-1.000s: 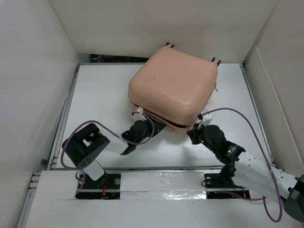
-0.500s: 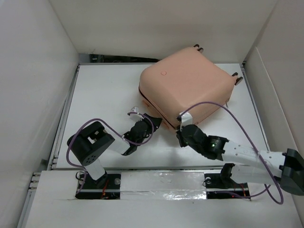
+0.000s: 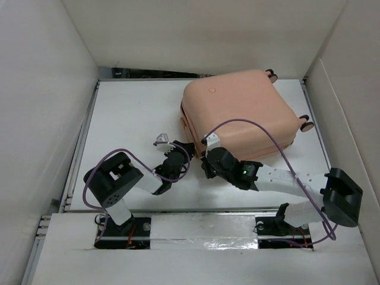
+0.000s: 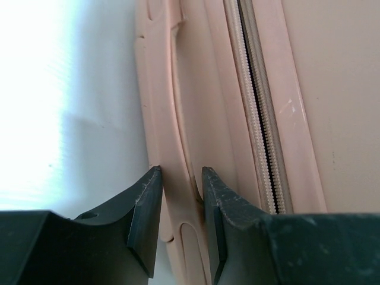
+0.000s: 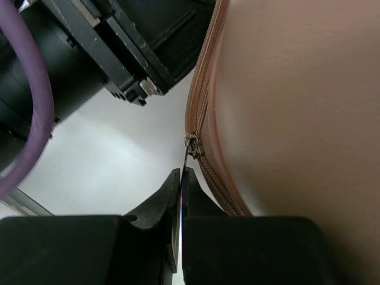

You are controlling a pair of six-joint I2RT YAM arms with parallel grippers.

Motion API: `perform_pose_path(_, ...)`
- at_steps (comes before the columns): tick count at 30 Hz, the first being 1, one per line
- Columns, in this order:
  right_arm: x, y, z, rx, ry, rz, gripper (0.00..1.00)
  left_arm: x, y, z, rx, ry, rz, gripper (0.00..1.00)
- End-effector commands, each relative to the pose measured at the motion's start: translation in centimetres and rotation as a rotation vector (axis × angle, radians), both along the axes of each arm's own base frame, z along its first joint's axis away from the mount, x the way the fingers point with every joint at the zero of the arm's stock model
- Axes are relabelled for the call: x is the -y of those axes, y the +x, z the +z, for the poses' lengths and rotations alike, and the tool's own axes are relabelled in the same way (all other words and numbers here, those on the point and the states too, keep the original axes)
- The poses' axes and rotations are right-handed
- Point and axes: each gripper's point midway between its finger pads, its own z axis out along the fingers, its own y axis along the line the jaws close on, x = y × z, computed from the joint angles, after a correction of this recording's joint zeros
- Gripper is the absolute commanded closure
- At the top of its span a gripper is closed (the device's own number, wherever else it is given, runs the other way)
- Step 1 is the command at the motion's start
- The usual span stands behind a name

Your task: Pack the luggage

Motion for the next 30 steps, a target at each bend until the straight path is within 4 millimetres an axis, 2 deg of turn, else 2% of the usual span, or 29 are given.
perform_pose_path(1,-8.7,0.3,11.1,0.106,0.491,0.135,1.0,7.1,-5.3,1.7,0.024,-0.096,-0.35,1.0)
perform_pose_path(2,-8.1,1.7,10.4,0.097,0.498,0.104,1.0,7.1,-5.4,1.6,0.022,-0.098,-0.354,1.0)
perform_pose_path(4,-8.2,1.8,9.2,0.064,0.548,0.09,1.0,7.3,-6.1,1.4,0.012,-0.1,-0.379,1.0)
perform_pose_path(5,-8.1,2.0,9.1,0.06,0.561,0.091,0.97,7.3,-6.1,1.4,0.011,-0.099,-0.38,1.0)
perform_pose_path(6,-8.3,1.6,9.1,0.052,0.564,0.116,0.88,6.9,-6.3,1.0,0.005,-0.093,-0.377,1.0)
perform_pose_path(7,-8.5,0.8,8.8,0.045,0.538,0.137,0.66,6.7,-6.4,1.2,0.01,-0.102,-0.375,1.0)
perform_pose_path(9,-8.0,-0.3,9.7,0.063,0.519,0.148,0.45,6.1,-6.8,0.5,-0.005,-0.088,-0.371,1.0)
perform_pose_path(10,-6.8,-0.6,8.5,0.047,0.452,0.137,0.3,5.2,-6.0,0.3,-0.016,-0.075,-0.35,1.0)
perform_pose_path(11,-5.8,-1.4,9.7,0.056,0.458,0.131,0.26,4.7,-5.7,0.1,-0.023,-0.059,-0.348,1.0)
perform_pose_path(12,-4.5,-1.3,9.4,0.067,0.437,0.097,0.22,4.3,-5.5,-0.2,-0.039,-0.049,-0.363,1.0)
perform_pose_path(13,-3.4,-1.7,8.9,0.06,0.415,0.092,0.18,2.9,-4.5,-0.7,-0.056,-0.029,-0.331,0.95)
perform_pose_path(14,-2.0,-2.0,7.3,0.058,0.384,0.073,0.18,2.2,-4.1,-0.2,-0.039,-0.015,-0.331,0.84)
perform_pose_path(15,-0.3,-2.2,8.8,0.086,0.418,0.052,0.18,1.4,-4.0,-0.6,-0.053,-0.003,-0.334,0.62)
perform_pose_path(16,1.4,-2.3,7.8,0.071,0.382,0.02,0.19,0.4,-3.8,-1.0,-0.071,0.012,-0.319,0.53)
perform_pose_path(17,3.0,-1.8,7.7,0.069,0.384,-0.037,0.21,-0.9,-2.8,-0.2,-0.052,0.009,-0.286,0.46)
perform_pose_path(18,5.4,-1.6,8.7,0.1,0.412,-0.094,0.25,-1.4,-2.6,-0.1,-0.053,0.013,-0.288,0.38)
perform_pose_path(19,6.9,-1.6,8.5,0.101,0.404,-0.13,0.38,-2.0,-2.4,-0.4,-0.07,0.032,-0.282,0.37)
perform_pose_path(20,8.8,-0.5,8.7,0.126,0.413,-0.188,0.5,-2.2,-2.1,0.3,-0.055,0.033,-0.277,0.36)
perform_pose_path(21,10.3,-0.1,8.9,0.143,0.42,-0.226,0.67,-2.4,-1.5,0.8,-0.039,0.05,-0.271,0.36)
perform_pose_path(22,12.2,0.0,9.8,0.172,0.44,-0.269,0.98,-2.5,-1.4,0.7,-0.047,0.069,-0.268,0.36)
perform_pose_path(23,13.7,0.6,10.2,0.194,0.442,-0.321,1.0,-2.5,-1.2,0.9,-0.043,0.076,-0.267,0.36)
perform_pose_path(24,16.5,1.9,10.6,0.231,0.436,-0.428,1.0,-2.2,-0.5,1.7,-0.027,0.079,-0.272,0.35)
perform_pose_path(26,20.1,2.6,11.7,0.294,0.431,-0.553,1.0,-2.0,0.2,1.3,-0.048,0.103,-0.28,0.35)
perform_pose_path(27,22.9,3.5,12.0,0.331,0.41,-0.663,1.0,-1.5,1.0,2.3,-0.024,0.106,-0.283,0.35)
perform_pose_path(29,25.8,4.1,12.3,0.366,0.374,-0.768,1.0,-1.5,1.9,1.1,-0.047,0.157,-0.282,0.35)
perform_pose_path(30,27.1,4.3,12.3,0.378,0.362,-0.823,1.0,-1.0,2.8,1.8,-0.033,0.163,-0.28,0.36)
